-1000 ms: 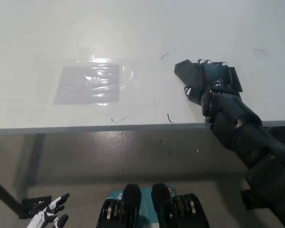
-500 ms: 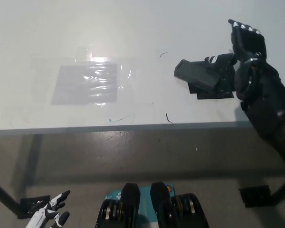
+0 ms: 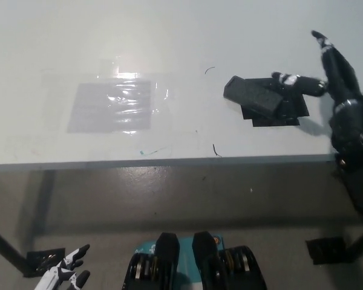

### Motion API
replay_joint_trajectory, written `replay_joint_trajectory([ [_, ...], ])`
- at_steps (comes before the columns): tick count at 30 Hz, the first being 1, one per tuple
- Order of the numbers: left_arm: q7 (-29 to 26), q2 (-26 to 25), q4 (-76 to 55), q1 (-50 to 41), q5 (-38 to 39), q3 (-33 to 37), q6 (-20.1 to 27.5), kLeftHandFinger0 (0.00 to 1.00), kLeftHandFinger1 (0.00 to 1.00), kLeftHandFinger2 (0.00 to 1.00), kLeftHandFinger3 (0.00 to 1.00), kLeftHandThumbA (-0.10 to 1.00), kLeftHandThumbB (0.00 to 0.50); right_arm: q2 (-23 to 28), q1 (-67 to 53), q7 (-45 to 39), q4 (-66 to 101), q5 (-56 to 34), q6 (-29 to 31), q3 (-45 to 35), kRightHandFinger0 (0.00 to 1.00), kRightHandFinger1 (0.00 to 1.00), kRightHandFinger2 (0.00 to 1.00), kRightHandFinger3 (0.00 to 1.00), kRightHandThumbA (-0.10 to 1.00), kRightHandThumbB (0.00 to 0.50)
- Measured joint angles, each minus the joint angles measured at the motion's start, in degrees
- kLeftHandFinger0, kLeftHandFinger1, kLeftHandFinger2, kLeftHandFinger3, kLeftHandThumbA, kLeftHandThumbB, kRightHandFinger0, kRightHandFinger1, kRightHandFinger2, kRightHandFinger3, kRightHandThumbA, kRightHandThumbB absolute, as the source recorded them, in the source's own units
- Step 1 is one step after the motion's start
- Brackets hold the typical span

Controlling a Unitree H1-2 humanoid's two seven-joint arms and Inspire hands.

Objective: A whiteboard eraser is kept on the black marked spot on the table infront of the robot and the robot uses its right hand to swipe it back and forth on the table twice to clean it

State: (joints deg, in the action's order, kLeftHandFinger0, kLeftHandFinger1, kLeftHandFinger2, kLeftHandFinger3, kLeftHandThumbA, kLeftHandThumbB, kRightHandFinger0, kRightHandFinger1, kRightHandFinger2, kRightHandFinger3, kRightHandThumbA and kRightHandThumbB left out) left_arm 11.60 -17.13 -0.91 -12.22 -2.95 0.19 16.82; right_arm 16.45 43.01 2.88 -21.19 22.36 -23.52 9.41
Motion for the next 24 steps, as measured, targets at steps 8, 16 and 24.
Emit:
replay_joint_trajectory([
  [8,0.0,0.01,0.82,0.08,-0.01,0.04,-0.01,1.0,1.0,1.0,1.0,0.87,0.351,2.24,-16.75,0.0,14.48,-6.7,1.64,-2.12,1.0,1.0,1.0,1.0,1.0,0.5],
  [16,0.0,0.04,1.06,0.06,-0.01,0.12,-0.01,1.0,1.0,1.0,1.0,0.88,0.362,2.43,-38.79,-0.29,30.51,-12.3,6.44,1.12,1.0,1.0,1.0,1.0,1.0,0.493],
  [24,0.0,0.05,1.1,-0.01,0.0,0.14,0.0,1.0,1.0,1.0,1.0,0.89,0.365,0.55,-54.8,-1.36,44.84,-16.89,11.27,7.23,1.0,1.0,1.0,1.0,1.0,0.475],
])
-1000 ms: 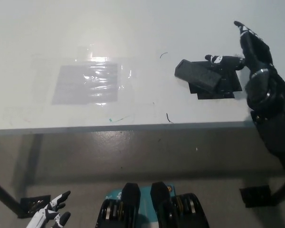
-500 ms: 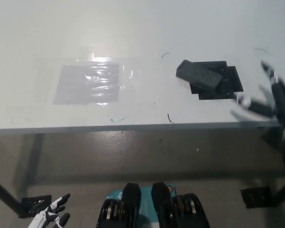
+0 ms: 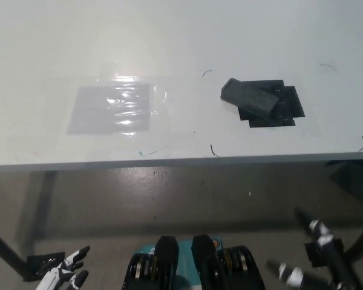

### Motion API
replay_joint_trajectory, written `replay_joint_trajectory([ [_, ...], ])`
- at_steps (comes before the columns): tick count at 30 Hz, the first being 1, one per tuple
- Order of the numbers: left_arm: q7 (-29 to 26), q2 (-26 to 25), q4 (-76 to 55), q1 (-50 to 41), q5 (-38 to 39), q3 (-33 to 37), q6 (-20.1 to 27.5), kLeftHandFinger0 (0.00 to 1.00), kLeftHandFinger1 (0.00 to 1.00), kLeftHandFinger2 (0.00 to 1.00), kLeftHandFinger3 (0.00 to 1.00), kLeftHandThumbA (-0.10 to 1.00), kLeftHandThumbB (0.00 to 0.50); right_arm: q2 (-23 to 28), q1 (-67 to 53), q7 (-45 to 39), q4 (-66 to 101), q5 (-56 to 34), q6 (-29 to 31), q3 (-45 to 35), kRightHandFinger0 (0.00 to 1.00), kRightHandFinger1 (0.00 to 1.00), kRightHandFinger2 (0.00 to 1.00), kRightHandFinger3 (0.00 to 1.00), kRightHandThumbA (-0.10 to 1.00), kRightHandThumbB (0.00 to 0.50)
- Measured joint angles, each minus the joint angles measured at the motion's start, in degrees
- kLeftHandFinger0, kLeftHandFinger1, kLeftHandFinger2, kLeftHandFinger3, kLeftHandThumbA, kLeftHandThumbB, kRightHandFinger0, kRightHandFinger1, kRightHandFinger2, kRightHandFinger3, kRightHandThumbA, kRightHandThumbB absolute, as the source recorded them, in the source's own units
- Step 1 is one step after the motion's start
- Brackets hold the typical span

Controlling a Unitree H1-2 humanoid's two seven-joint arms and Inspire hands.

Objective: A whiteboard eraser is kept on the black marked spot on the table infront of the robot and the robot uses its right hand to swipe it back and forth on the table twice to clean it

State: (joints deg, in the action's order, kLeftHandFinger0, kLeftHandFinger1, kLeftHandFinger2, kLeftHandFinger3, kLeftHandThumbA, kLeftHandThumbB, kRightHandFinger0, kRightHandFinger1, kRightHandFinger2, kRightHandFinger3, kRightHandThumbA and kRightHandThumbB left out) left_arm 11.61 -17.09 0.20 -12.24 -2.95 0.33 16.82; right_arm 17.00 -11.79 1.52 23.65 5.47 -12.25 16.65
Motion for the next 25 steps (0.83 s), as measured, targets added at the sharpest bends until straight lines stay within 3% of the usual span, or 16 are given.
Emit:
replay_joint_trajectory([
  [1,0.0,0.0,0.01,0.0,0.0,0.0,0.0,1.0,1.0,1.0,1.0,0.88,0.358,-0.4,-0.93,-0.12,0.85,-0.38,0.63,0.43,1.0,1.0,1.0,1.0,1.0,0.394],
  [2,0.01,0.0,0.02,0.0,0.0,0.0,0.0,1.0,1.0,1.0,1.0,0.88,0.359,-1.36,-2.44,-0.26,1.43,-0.87,1.78,1.17,1.0,1.0,1.0,1.0,1.0,0.356],
  [7,0.01,0.0,0.05,0.05,0.0,0.07,0.0,1.0,1.0,1.0,1.0,0.86,0.348,-3.98,-3.93,-0.53,-1.19,-1.69,5.52,2.17,1.0,1.0,1.0,1.0,1.0,0.408],
  [12,0.03,0.0,0.1,0.01,0.0,0.18,0.0,1.0,1.0,1.0,1.0,0.87,0.369,-5.55,-2.35,-0.72,-11.79,-2.09,10.56,2.1,1.0,1.0,1.0,1.0,1.0,0.373],
  [25,0.86,0.0,0.38,0.56,0.03,0.72,0.03,1.0,1.0,1.0,1.0,0.87,0.357,-7.24,0.22,-1.19,-26.13,-3.16,21.7,0.28,1.0,1.0,1.0,1.0,1.0,0.417],
])
